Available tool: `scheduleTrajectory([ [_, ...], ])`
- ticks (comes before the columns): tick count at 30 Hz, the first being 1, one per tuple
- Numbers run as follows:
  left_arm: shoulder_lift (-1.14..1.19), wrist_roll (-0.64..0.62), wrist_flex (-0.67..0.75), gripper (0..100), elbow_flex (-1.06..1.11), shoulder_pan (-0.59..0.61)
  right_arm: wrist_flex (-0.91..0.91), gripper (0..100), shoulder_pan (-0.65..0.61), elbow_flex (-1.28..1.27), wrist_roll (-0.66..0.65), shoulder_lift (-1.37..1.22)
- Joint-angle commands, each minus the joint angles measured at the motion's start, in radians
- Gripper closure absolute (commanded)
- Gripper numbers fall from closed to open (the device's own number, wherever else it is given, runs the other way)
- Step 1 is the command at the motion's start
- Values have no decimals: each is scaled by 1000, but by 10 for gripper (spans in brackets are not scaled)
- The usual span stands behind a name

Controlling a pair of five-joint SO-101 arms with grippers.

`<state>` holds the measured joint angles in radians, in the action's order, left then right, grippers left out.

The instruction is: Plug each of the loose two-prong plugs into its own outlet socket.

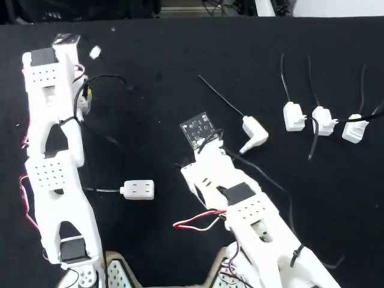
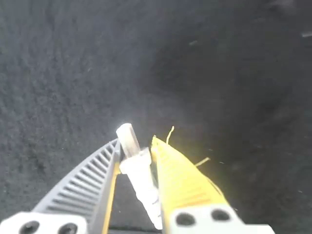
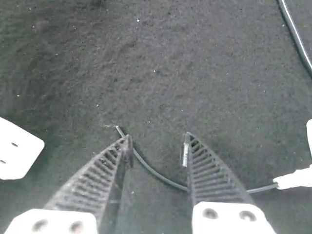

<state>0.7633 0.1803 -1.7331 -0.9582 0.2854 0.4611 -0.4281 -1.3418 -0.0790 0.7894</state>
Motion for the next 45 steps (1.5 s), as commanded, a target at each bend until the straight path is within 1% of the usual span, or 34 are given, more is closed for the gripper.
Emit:
scheduleTrajectory([
  [1,-140,3,-29,970,-36,-15,-18,843,28,10,6,35],
  [4,-224,3,-29,970,68,-21,-18,843,29,13,5,35],
  [6,-305,3,-29,970,173,-24,17,843,32,38,5,35],
  [10,-497,8,-20,970,415,-48,235,843,92,188,11,35],
  [13,-660,5,80,970,611,-82,381,843,163,315,3,35],
  [17,-847,3,227,970,906,-171,545,843,318,464,3,35],
  [20,-937,3,318,970,1102,-243,644,843,434,547,0,35],
  [23,-993,2,416,970,1234,-311,698,843,517,584,-75,35],
  [25,-1008,-3,473,970,1308,-383,712,843,555,585,-109,35],
  [28,-1020,-78,543,970,1380,-496,717,844,611,581,-123,36],
  [33,-1011,-242,621,970,1392,-670,747,844,664,579,-130,39],
  [38,-1016,-450,713,970,1448,-842,801,915,683,578,-132,151],
  [42,-1008,-548,836,963,1523,-900,832,930,674,519,-132,285],
  [43,-1008,-562,875,941,1552,-903,830,928,674,495,-140,314],
  [45,-1011,-583,942,860,1612,-900,829,913,674,440,-187,360],
])
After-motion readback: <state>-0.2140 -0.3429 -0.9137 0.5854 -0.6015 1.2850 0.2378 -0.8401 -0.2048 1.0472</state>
